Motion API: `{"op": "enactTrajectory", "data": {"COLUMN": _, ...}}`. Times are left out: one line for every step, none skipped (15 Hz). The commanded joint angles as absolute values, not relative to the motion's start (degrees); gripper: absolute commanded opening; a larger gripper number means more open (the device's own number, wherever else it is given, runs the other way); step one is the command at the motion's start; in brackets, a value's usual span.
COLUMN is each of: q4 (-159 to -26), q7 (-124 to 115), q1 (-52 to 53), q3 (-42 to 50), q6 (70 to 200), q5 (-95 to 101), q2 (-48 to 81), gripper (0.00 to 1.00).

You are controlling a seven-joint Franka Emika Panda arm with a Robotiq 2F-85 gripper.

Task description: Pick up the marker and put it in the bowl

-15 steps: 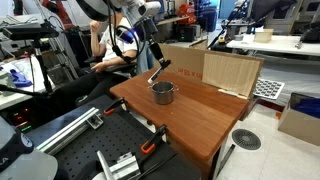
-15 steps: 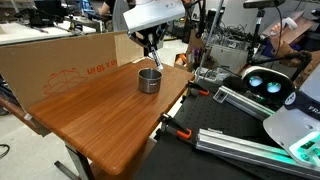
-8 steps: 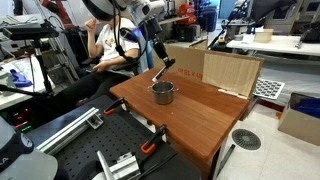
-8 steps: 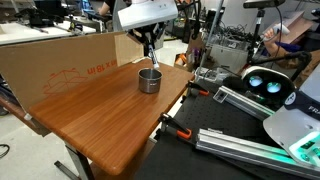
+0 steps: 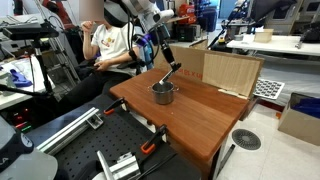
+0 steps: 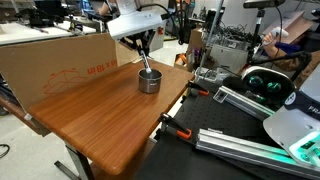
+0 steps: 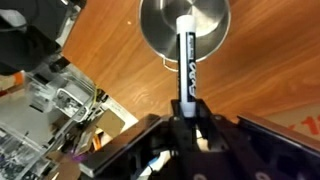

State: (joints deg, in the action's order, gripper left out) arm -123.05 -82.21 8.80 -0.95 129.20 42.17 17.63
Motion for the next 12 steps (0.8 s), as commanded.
{"op": "enactTrajectory", "data": {"q4": -120.59, "q7": -78.47, "q1": 9.41, "q3": -0.36, "q6": 128.04, "q5": 40.43, "q2": 19.77, "gripper": 0.05}}
{"op": "enactTrajectory", "data": {"q4": -120.33, "q7": -78.51, "q1": 9.68, "q3": -0.22, "q6": 127.84, "q5": 40.57, "q2": 20.14, "gripper": 0.05}}
{"op": "enactTrajectory", "data": {"q4": -120.2, "q7": -78.42, "q1": 9.96, "q3": -0.23, "q6": 127.53, "q5": 40.61, "q2": 20.35, "gripper": 0.05}}
{"op": "enactTrajectory", "data": {"q4": -120.17, "q7": -78.31, "q1": 10.2, "q3": -0.25, "q6": 127.51, "q5": 40.73, "q2": 20.49, "gripper": 0.05}}
{"op": "enactTrajectory", "data": {"q4": -120.11, "q7": -78.2, "q1": 10.48, "q3": -0.28, "q6": 127.3, "q5": 40.76, "q2": 20.59, "gripper": 0.05}}
{"op": "enactTrajectory", "data": {"q4": -120.0, "q7": -77.88, "q1": 10.75, "q3": -0.36, "q6": 127.12, "q5": 40.78, "q2": 20.82, "gripper": 0.05}}
{"op": "enactTrajectory", "data": {"q4": -119.87, "q7": -77.8, "q1": 11.05, "q3": -0.37, "q6": 127.05, "q5": 40.97, "q2": 21.19, "gripper": 0.05}}
{"op": "enactTrajectory", "data": {"q4": -119.79, "q7": -77.65, "q1": 11.36, "q3": -0.39, "q6": 126.89, "q5": 41.11, "q2": 21.44, "gripper": 0.05}}
{"op": "enactTrajectory", "data": {"q4": -119.76, "q7": -77.08, "q1": 11.47, "q3": -0.47, "q6": 127.21, "q5": 41.07, "q2": 21.81, "gripper": 0.05}}
{"op": "enactTrajectory", "data": {"q4": -119.65, "q7": -76.84, "q1": 11.65, "q3": -0.45, "q6": 127.31, "q5": 40.97, "q2": 22.15, "gripper": 0.05}}
{"op": "enactTrajectory", "data": {"q4": -119.49, "q7": -76.59, "q1": 11.76, "q3": -0.39, "q6": 127.25, "q5": 40.72, "q2": 22.43, "gripper": 0.05}}
{"op": "enactTrajectory", "data": {"q4": -119.47, "q7": -75.62, "q1": 11.51, "q3": -0.47, "q6": 127.68, "q5": 40.14, "q2": 22.7, "gripper": 0.05}}
